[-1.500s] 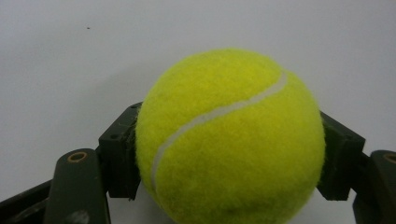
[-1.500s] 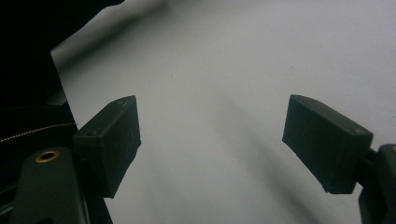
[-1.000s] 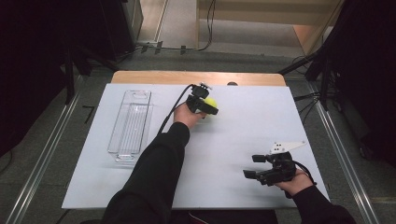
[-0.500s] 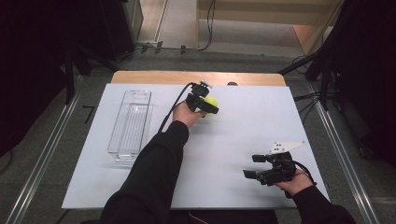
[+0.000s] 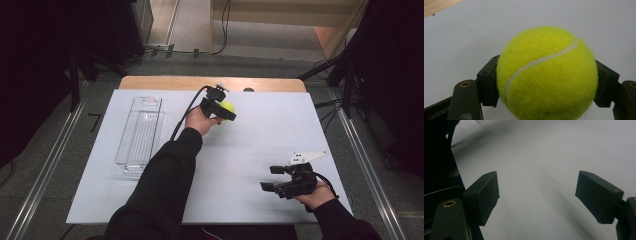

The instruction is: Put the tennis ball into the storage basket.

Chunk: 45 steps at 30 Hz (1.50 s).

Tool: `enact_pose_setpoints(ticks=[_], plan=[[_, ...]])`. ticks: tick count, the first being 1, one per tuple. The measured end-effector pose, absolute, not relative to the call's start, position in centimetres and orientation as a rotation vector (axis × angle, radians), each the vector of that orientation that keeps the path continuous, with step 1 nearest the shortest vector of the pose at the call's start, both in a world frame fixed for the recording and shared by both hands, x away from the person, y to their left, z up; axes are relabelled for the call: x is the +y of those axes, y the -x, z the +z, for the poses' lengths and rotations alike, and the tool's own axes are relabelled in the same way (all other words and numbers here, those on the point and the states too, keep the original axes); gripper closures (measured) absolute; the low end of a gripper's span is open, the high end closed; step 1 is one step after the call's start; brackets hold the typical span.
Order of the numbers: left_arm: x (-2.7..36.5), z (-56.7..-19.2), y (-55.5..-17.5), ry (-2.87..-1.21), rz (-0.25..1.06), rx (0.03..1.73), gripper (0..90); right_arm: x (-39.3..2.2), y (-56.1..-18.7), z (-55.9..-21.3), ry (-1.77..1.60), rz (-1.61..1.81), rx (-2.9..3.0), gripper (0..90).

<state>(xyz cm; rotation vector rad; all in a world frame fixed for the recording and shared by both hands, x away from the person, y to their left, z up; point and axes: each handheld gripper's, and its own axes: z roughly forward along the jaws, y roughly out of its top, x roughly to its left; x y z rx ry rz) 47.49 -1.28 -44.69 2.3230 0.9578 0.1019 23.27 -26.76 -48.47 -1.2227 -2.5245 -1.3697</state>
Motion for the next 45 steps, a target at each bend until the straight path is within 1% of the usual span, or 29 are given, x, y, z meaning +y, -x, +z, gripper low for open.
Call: enact_pose_setpoints(ticks=[28,45], plan=[[-1.1,-41.8,-46.8,-2.345,0.087,0.932,26.8,-26.8,-23.3,-48.5,1.225,-1.365,-2.524,17.1],[-0.6,-41.3,-46.6,-2.342,0.083,0.941,26.8,-26.8,-23.3,-48.5,1.226,-1.366,-2.523,17.1]])
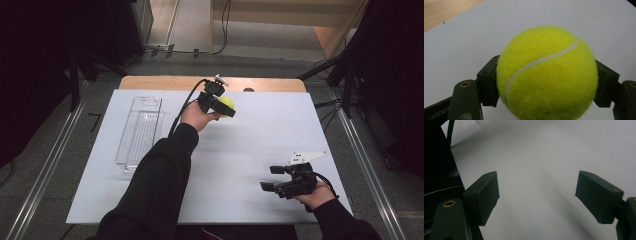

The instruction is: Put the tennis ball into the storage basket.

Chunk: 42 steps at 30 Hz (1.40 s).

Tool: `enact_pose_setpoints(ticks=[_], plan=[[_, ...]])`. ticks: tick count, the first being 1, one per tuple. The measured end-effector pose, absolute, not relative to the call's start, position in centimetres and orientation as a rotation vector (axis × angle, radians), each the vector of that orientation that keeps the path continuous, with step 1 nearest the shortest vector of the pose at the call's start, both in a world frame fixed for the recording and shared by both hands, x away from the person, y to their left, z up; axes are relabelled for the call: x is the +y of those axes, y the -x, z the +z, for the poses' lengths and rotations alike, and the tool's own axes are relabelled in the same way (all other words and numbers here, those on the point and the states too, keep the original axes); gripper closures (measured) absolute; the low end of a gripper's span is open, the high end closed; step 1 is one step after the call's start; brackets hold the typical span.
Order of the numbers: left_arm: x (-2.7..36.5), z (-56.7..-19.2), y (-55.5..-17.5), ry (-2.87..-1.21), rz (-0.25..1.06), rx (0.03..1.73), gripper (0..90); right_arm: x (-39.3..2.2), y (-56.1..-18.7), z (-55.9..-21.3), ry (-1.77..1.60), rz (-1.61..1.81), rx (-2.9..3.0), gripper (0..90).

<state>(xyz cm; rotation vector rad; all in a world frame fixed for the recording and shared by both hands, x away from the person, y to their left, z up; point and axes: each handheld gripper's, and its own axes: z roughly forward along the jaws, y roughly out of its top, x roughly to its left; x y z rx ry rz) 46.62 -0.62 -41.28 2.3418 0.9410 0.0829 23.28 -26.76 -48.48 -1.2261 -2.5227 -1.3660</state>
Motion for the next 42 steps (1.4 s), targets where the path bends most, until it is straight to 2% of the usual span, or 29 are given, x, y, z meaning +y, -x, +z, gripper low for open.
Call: enact_pose_setpoints(ticks=[42], plan=[[3.3,-40.8,-46.1,-2.322,0.101,1.006,26.8,-26.8,-23.2,-48.4,1.230,-1.367,-2.527,17.1]])
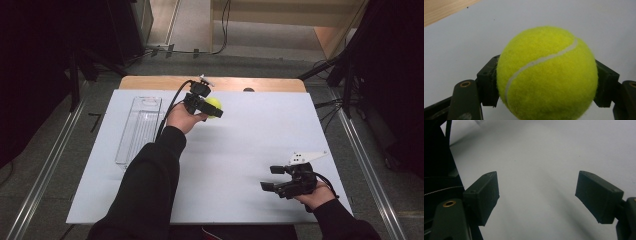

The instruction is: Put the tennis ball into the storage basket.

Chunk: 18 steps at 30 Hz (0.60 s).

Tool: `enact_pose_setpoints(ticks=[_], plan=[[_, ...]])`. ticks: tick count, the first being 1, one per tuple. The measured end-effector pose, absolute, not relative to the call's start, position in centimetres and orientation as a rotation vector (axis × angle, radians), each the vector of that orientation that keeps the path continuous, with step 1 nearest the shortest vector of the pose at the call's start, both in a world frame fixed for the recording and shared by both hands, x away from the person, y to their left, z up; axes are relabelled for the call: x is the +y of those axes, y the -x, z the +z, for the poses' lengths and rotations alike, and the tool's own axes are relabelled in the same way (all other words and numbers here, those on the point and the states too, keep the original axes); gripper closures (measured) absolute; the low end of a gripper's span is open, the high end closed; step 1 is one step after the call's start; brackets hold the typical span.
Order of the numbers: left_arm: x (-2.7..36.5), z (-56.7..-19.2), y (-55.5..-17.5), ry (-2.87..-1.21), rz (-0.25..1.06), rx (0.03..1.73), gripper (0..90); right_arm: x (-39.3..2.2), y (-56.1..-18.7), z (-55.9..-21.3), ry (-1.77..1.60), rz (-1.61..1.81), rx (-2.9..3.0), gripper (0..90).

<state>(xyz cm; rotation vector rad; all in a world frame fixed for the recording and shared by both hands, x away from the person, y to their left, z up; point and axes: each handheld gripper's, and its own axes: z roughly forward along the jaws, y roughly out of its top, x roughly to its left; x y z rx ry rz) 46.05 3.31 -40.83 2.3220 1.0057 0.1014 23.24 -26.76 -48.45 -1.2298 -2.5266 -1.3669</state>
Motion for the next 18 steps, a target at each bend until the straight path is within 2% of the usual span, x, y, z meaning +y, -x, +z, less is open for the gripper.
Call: enact_pose_setpoints(ticks=[18], plan=[[5.2,-40.1,-45.3,-2.293,0.106,1.028,26.8,-26.7,-23.2,-48.5,1.232,-1.365,-2.526,17.1]])
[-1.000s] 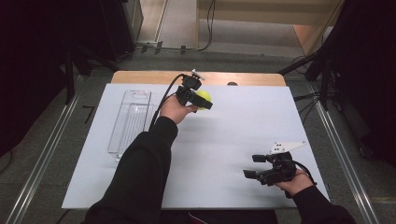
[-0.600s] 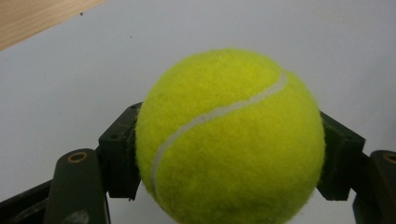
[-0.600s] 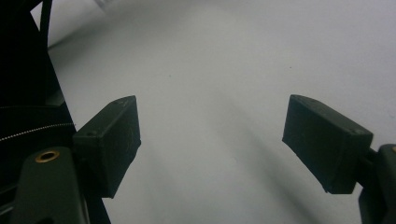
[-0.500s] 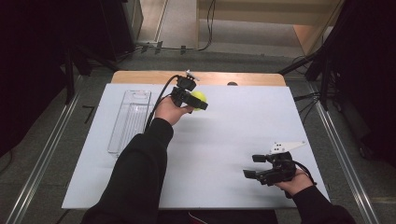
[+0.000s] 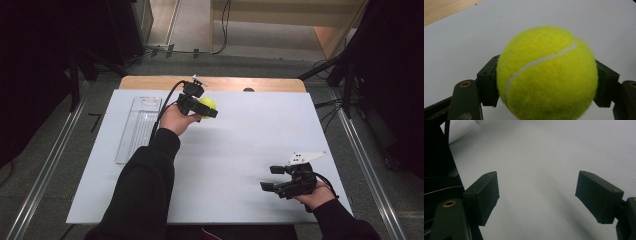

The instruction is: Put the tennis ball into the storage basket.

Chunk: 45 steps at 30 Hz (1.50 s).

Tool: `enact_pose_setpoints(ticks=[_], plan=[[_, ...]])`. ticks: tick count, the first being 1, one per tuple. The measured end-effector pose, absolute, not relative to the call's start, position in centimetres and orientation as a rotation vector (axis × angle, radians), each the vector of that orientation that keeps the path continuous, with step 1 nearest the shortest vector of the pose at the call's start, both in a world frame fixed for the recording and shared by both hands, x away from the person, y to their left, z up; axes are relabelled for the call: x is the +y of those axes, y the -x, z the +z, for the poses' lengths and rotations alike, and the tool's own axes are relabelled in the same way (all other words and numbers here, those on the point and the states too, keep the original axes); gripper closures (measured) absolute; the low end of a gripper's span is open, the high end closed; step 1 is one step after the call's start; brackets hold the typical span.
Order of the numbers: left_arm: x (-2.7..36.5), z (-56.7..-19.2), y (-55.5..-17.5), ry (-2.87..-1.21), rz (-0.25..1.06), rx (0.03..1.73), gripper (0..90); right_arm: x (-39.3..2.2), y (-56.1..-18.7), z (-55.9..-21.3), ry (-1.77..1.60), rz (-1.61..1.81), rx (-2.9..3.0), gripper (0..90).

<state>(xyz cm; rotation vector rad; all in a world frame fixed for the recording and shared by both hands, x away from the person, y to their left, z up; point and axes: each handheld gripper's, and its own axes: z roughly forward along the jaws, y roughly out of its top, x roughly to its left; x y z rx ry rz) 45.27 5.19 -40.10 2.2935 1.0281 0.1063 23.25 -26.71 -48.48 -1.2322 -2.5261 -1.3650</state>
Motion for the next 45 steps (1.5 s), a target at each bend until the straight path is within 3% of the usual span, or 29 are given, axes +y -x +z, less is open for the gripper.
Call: enact_pose_setpoints(ticks=[45], plan=[[10.8,-39.0,-43.4,-2.254,0.125,1.089,26.8,-26.8,-23.3,-48.5,1.238,-1.358,-2.529,17.1]])
